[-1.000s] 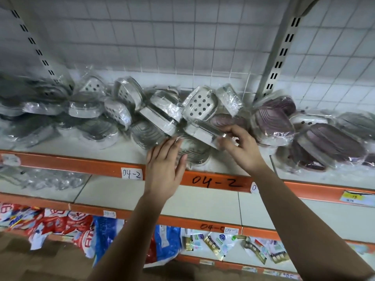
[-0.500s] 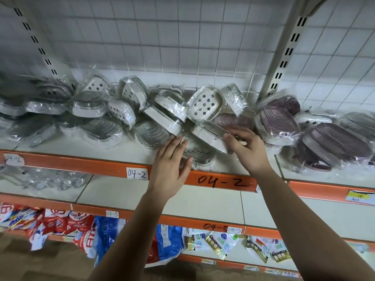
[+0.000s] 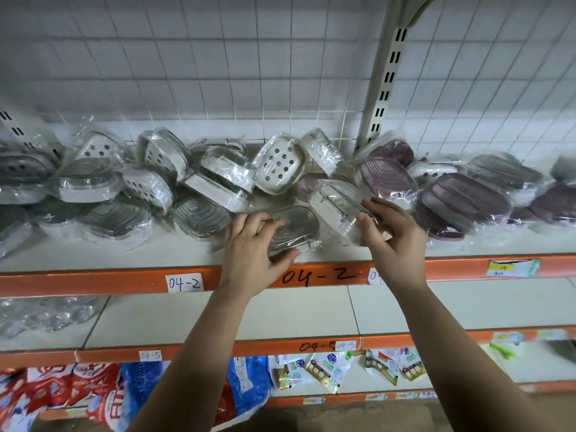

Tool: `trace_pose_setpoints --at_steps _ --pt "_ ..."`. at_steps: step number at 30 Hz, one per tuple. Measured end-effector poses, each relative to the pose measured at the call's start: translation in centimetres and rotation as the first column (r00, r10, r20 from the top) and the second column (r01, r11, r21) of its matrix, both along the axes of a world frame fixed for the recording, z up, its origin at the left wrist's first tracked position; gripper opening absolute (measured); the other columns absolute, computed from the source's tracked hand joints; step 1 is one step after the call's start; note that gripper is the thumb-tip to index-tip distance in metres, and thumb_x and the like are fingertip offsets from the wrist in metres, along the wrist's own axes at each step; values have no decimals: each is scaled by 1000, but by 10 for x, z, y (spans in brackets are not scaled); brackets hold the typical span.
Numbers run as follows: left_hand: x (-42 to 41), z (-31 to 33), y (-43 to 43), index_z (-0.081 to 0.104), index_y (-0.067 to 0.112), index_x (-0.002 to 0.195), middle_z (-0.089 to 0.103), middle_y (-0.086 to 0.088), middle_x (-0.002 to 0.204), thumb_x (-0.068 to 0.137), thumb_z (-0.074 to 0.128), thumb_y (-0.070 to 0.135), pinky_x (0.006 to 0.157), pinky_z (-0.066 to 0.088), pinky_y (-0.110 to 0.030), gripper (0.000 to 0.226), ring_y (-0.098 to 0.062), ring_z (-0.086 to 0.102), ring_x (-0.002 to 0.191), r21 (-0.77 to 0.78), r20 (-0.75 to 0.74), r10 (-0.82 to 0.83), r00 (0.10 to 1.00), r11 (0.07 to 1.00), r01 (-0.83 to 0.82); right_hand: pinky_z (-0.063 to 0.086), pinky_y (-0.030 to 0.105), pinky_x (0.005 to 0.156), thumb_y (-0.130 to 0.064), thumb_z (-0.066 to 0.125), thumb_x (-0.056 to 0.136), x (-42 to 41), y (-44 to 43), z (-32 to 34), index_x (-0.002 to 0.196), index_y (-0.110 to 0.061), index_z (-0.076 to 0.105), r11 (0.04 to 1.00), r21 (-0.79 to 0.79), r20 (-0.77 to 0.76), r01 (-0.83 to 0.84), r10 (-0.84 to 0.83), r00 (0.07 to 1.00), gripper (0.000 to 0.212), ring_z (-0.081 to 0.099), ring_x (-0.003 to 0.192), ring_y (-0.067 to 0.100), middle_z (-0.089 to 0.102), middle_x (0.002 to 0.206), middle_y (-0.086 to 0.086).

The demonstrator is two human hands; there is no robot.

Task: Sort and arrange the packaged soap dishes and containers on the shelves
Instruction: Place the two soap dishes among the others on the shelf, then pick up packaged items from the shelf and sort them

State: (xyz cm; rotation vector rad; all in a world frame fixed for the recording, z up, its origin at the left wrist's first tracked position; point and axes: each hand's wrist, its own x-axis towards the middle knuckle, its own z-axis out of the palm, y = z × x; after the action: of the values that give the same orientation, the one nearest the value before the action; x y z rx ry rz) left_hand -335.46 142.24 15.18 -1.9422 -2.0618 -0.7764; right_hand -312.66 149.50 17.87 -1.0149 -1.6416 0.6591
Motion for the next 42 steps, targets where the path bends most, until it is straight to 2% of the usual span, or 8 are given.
trace_pose_setpoints --at_steps 3,5,9,16,24,29,35,42 --pt "0 -4 2 62 12 128 53 -10 124 85 48 56 104 38 -46 63 -29 42 124 1 27 -94 995 996 94 53 47 88 -47 63 85 7 -5 -4 114 -19 72 999 3 29 44 -44 999 42 64 103 27 63 122 -2" --pt "-1 -7 1 54 11 137 47 -11 141 86 44 50 118 21 -44 66 -31 30 139 -28 39 -130 991 991 131 52 50 89 -48 61 85 11 -8 -6 115 -20 71 998 14 28 65 -65 997 42 63 102 30 63 122 -2" --pt "-3 -9 3 41 18 146 36 -1 154 89 41 50 119 6 -33 65 -23 14 148 -74 85 -141 986 986 147 49 49 94 -46 62 85 18 -13 -9 116 -19 71 997 11 40 77 -77 996 42 62 109 27 63 122 -1" --pt "5 0 0 47 10 142 43 -3 150 96 48 52 114 32 -45 63 -21 25 145 -22 55 -134 989 991 135 49 38 98 -33 66 90 28 -19 -9 115 -8 71 996 52 13 69 -69 998 36 58 119 13 65 122 8" --pt "49 20 -12 57 0 131 58 -13 134 96 53 39 108 39 -44 53 -29 46 132 349 -40 -142 989 925 147 46 41 103 -24 67 88 80 -34 -6 114 -3 70 969 211 -1 133 -136 991 34 58 121 23 65 121 9" --pt "130 10 -22 61 -1 127 60 -15 132 94 55 35 101 44 -46 49 -29 49 130 364 -42 -198 979 910 199 41 31 108 -21 67 87 154 -48 -11 113 -2 70 942 247 -11 227 -232 973 32 51 130 27 64 119 6" --pt "259 -2 -38 61 2 128 60 -13 132 95 53 39 99 45 -49 50 -27 50 130 316 -21 -250 968 917 244 43 34 106 -22 67 87 286 -76 -16 113 -2 70 940 188 58 285 -300 952 33 56 124 24 66 121 12" --pt "395 -29 -53 65 4 125 61 -10 132 94 51 42 95 42 -40 50 -25 51 129 238 15 -260 966 939 249 43 32 104 -24 67 87 420 -100 -45 112 -4 71 918 180 174 352 -382 908 33 58 121 25 67 118 12"
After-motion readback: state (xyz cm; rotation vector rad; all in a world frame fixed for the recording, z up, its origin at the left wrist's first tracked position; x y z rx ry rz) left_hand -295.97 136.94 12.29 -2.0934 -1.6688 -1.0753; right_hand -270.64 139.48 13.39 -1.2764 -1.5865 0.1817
